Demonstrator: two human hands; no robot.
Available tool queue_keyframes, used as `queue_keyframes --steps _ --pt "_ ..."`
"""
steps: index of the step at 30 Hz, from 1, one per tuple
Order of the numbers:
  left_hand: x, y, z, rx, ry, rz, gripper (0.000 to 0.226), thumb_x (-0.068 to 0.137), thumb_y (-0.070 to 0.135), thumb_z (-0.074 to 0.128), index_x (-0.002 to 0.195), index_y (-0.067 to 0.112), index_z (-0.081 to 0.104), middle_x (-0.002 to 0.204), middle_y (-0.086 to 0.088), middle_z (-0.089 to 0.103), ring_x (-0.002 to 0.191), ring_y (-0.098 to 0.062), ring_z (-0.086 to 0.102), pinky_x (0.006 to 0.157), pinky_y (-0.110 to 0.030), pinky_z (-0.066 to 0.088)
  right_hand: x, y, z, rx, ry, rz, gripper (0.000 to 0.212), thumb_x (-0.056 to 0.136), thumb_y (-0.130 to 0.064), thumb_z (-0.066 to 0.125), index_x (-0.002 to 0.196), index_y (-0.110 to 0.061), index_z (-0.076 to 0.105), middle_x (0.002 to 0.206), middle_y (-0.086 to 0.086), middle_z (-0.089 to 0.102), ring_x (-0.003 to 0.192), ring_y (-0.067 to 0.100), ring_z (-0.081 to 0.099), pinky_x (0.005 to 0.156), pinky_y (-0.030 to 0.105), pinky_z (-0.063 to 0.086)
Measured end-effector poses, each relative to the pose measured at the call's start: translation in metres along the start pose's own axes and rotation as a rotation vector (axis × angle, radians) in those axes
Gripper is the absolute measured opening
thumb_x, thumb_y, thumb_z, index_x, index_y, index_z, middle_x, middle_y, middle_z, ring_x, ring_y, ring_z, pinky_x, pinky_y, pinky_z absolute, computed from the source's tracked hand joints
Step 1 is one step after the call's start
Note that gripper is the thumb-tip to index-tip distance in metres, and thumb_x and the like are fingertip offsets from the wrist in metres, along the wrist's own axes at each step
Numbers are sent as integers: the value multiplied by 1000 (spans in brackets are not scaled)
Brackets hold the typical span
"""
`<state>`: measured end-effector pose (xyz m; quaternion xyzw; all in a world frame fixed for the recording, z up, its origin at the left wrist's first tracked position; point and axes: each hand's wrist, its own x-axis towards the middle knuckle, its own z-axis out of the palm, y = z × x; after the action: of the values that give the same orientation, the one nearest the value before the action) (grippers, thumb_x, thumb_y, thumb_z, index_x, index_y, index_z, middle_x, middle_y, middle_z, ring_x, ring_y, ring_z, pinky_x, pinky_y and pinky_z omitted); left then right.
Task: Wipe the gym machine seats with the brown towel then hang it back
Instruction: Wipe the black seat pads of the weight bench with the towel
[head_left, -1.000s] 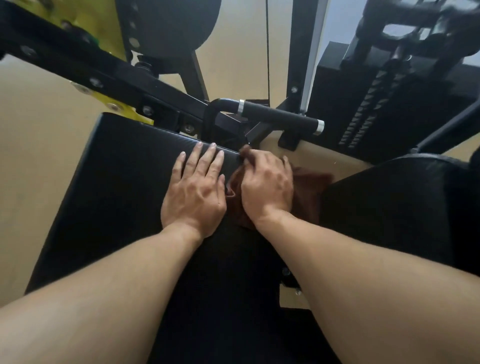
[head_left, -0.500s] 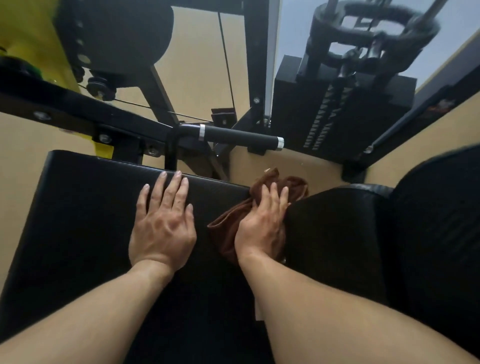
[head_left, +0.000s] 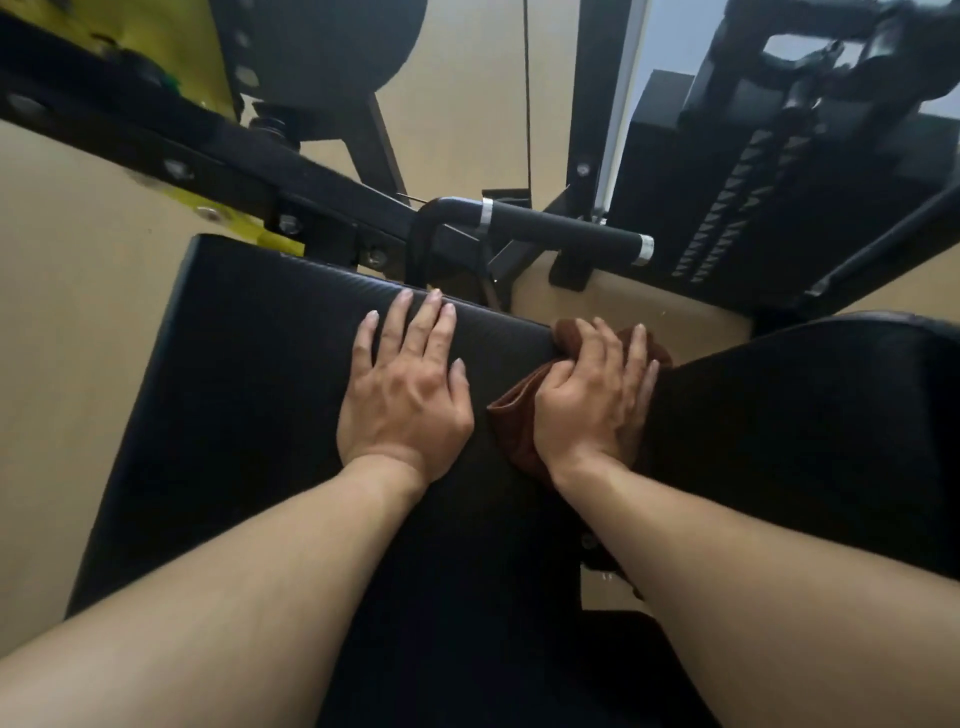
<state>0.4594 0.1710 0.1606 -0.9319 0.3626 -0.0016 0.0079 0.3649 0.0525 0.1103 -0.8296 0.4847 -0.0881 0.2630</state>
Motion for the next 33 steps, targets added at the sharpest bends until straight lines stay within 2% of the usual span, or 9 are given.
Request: queue_keyframes --steps 3,7,12,17,20,22,25,28,33 --pt "-1 -2 -5 -94 -42 17 68 91 44 41 154 20 29 165 3 21 153 -16 7 125 -41 1 8 -1 -4 -2 -44 -164 49 98 -20 39 146 -21 46 156 -1 42 153 20 17 125 47 7" --pt "-1 -11 -19 -366 -89 -27 70 93 33 47 156 20 20 167 2 9 153 -10 -3 123 -34 -9 9 -2 -9 51 -48 -289 48 99 -15 36 145 -23 49 155 -4 44 152 17 21 125 45 10" --pt "-89 1 -36 -493 228 -164 63 96 21 44 155 16 22 167 -2 12 153 -12 -2 125 -41 -4 -12 -45 -9 283 -125 -457 40 107 -22 33 143 -24 51 157 -6 41 153 13 16 125 44 14" --pt "-144 -17 -57 -499 488 -322 57 92 16 42 149 15 34 160 -3 31 152 -15 18 125 -45 6 -122 -82 -1 371 -410 -1324 50 99 -16 58 146 -9 47 152 7 48 147 24 35 115 48 36" --pt "-156 -26 -62 -490 461 -293 54 93 21 39 147 14 38 157 -4 36 151 -16 20 125 -46 6 -124 -74 4 95 -425 -1515 53 100 -33 45 151 -20 41 159 1 38 153 23 18 121 51 24" --pt "-157 -34 -56 -491 442 -342 53 95 25 39 147 14 38 157 -3 36 151 -15 18 125 -45 6 -104 -74 4 -58 -367 -1438 56 100 -48 30 154 -33 34 163 -7 29 155 19 6 124 50 12" --pt "-149 -37 -47 -471 427 -397 52 98 27 39 148 15 36 158 -1 36 152 -15 15 125 -44 6 -61 -73 2 -121 -230 -1017 57 99 -56 28 154 -38 33 164 -11 27 155 18 5 123 53 9" --pt "-146 -29 -39 -454 375 -401 52 99 22 42 150 19 33 160 2 32 153 -13 10 125 -40 3 -10 -55 -5 -163 -245 -645 62 100 -58 22 158 -38 17 167 -10 12 154 18 -8 124 50 3" --pt "-166 -14 -32 -465 345 -423 56 99 22 45 152 20 28 162 2 28 153 -11 6 125 -42 3 -5 -48 -7 55 -249 -549 57 104 -43 32 158 -25 26 166 -2 21 154 18 -8 126 42 4"
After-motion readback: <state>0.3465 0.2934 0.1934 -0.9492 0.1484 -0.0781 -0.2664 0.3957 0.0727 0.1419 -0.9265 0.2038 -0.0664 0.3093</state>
